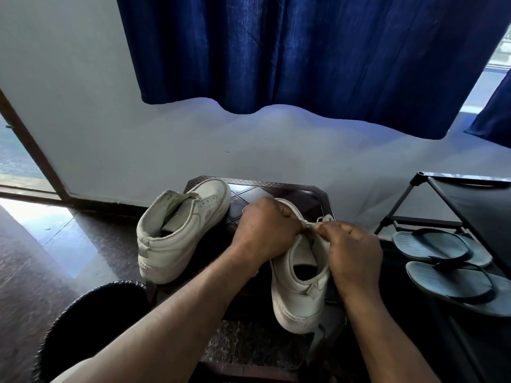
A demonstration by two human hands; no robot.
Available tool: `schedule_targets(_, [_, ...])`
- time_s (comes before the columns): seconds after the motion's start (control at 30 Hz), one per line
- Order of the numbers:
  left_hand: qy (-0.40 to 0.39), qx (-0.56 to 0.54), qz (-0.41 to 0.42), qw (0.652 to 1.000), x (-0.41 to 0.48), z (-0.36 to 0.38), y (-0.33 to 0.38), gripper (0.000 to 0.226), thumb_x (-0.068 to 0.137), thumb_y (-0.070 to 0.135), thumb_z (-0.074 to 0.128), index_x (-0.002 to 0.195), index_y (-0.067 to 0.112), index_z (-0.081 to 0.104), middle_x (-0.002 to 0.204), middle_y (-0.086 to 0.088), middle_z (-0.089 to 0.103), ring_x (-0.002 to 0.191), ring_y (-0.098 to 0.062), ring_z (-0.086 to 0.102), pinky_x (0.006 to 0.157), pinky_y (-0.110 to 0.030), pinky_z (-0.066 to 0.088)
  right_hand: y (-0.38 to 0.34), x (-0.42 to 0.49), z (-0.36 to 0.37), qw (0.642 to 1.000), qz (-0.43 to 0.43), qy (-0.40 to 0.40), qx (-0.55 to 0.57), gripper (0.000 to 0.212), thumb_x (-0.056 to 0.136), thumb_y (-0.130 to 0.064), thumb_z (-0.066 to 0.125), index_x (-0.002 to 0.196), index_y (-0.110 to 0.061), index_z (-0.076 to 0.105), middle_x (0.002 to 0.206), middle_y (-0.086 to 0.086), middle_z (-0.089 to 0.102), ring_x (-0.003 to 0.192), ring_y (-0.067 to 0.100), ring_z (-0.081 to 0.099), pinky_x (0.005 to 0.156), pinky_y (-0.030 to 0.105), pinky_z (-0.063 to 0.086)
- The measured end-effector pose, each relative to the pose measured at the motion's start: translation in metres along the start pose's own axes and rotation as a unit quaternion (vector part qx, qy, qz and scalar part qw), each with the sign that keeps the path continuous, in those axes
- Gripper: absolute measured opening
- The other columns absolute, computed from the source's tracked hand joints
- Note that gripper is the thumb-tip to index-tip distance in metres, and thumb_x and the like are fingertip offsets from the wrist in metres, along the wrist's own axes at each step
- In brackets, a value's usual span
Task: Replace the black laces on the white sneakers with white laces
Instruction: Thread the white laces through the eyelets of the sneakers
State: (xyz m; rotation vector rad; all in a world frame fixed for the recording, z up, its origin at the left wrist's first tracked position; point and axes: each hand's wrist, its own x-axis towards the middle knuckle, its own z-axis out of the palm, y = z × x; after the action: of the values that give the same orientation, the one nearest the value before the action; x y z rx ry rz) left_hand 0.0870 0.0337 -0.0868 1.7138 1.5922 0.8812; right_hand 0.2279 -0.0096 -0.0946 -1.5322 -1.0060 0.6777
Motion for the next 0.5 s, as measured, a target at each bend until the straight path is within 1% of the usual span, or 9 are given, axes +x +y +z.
schedule_targets(0.1, [-0.002, 0.021, 0.030, 0.999, -0.001, 0.000, 0.000, 0.023, 0.085, 0.035, 0.080, 0.072, 0.015, 0.077, 0.073, -0.004, 0.071, 0.076, -0.019, 0.067, 0.071, -0.031, 0.052, 0.001, -0.004, 0.005, 1.000, -0.005, 0.016, 0.004, 0.016, 0.082, -0.021, 0.076, 0.069, -0.029, 0.079, 0.065, 0.001, 0.072, 0.068, 0.010, 0.062, 0.071, 0.033, 0.051])
schedule_targets(0.17, [0.010, 0.050, 0.040, 0.998, 0.000, -0.002, -0.001, 0.022, 0.086, 0.035, 0.078, 0.071, 0.019, 0.075, 0.076, 0.000, 0.073, 0.078, -0.017, 0.066, 0.073, -0.029, 0.052, 0.003, -0.009, 0.011, 1.000, -0.007, 0.023, 0.009, 0.015, 0.084, -0.029, 0.077, 0.070, -0.027, 0.080, 0.061, -0.007, 0.070, 0.066, 0.008, 0.061, 0.073, 0.035, 0.053])
schedule_targets(0.23, [0.015, 0.074, 0.038, 0.996, 0.002, -0.007, -0.003, 0.020, 0.087, 0.036, 0.077, 0.073, 0.022, 0.076, 0.078, 0.001, 0.072, 0.081, -0.018, 0.066, 0.074, -0.030, 0.052, 0.005, -0.015, 0.017, 0.999, 0.012, 0.021, 0.032, 0.035, 0.085, -0.048, 0.074, 0.074, -0.015, 0.077, 0.059, -0.007, 0.066, 0.064, 0.013, 0.059, 0.074, 0.041, 0.053])
schedule_targets(0.27, [0.008, 0.076, 0.033, 0.997, 0.003, -0.010, -0.005, 0.020, 0.087, 0.037, 0.078, 0.074, 0.023, 0.076, 0.077, 0.003, 0.071, 0.080, -0.017, 0.065, 0.072, -0.028, 0.051, 0.007, -0.015, 0.020, 0.998, 0.028, 0.015, 0.063, 0.048, 0.083, -0.057, 0.071, 0.075, -0.009, 0.075, 0.062, -0.003, 0.068, 0.066, 0.021, 0.059, 0.076, 0.044, 0.054])
schedule_targets(0.3, [-0.002, 0.073, 0.026, 0.997, 0.004, -0.013, -0.006, 0.020, 0.087, 0.039, 0.078, 0.075, 0.024, 0.077, 0.075, 0.005, 0.070, 0.078, -0.013, 0.064, 0.069, -0.026, 0.049, 0.008, -0.013, 0.020, 0.996, 0.043, 0.003, 0.083, 0.053, 0.080, -0.060, 0.069, 0.077, -0.007, 0.074, 0.067, 0.004, 0.071, 0.070, 0.028, 0.062, 0.079, 0.047, 0.054])
schedule_targets(0.33, [-0.010, 0.067, 0.020, 0.997, 0.005, -0.015, -0.007, 0.021, 0.087, 0.042, 0.079, 0.076, 0.025, 0.078, 0.072, 0.008, 0.069, 0.074, -0.010, 0.062, 0.066, -0.023, 0.046, 0.010, -0.009, 0.020, 0.994, 0.055, -0.013, 0.091, 0.046, 0.081, -0.054, 0.069, 0.077, -0.008, 0.076, 0.071, 0.010, 0.073, 0.072, 0.029, 0.063, 0.083, 0.049, 0.055])
schedule_targets(0.4, [-0.016, 0.060, 0.017, 0.998, 0.007, -0.017, -0.009, 0.024, 0.088, 0.046, 0.078, 0.078, 0.024, 0.079, 0.070, 0.009, 0.068, 0.069, -0.006, 0.059, 0.061, -0.018, 0.041, 0.012, 0.000, 0.018, 0.991, 0.074, -0.063, 0.089, 0.017, 0.089, -0.020, 0.071, 0.077, -0.012, 0.079, 0.079, 0.008, 0.077, 0.079, 0.020, 0.068, 0.092, 0.050, 0.056])
schedule_targets(0.43, [-0.017, 0.056, 0.018, 0.998, 0.007, -0.017, -0.010, 0.025, 0.088, 0.047, 0.078, 0.078, 0.024, 0.079, 0.070, 0.009, 0.068, 0.067, -0.005, 0.058, 0.061, -0.018, 0.041, 0.012, 0.002, 0.017, 0.989, 0.081, -0.089, 0.085, 0.014, 0.090, -0.007, 0.070, 0.080, -0.012, 0.079, 0.082, 0.004, 0.078, 0.083, 0.018, 0.069, 0.094, 0.049, 0.057])
schedule_targets(0.5, [-0.020, 0.053, 0.021, 0.998, 0.007, -0.017, -0.012, 0.026, 0.088, 0.048, 0.077, 0.076, 0.024, 0.079, 0.067, 0.010, 0.066, 0.064, -0.001, 0.057, 0.059, -0.016, 0.040, 0.014, 0.006, 0.015, 0.988, 0.074, -0.121, 0.064, 0.014, 0.090, 0.000, 0.070, 0.085, -0.011, 0.078, 0.085, 0.002, 0.078, 0.085, 0.017, 0.070, 0.092, 0.046, 0.058])
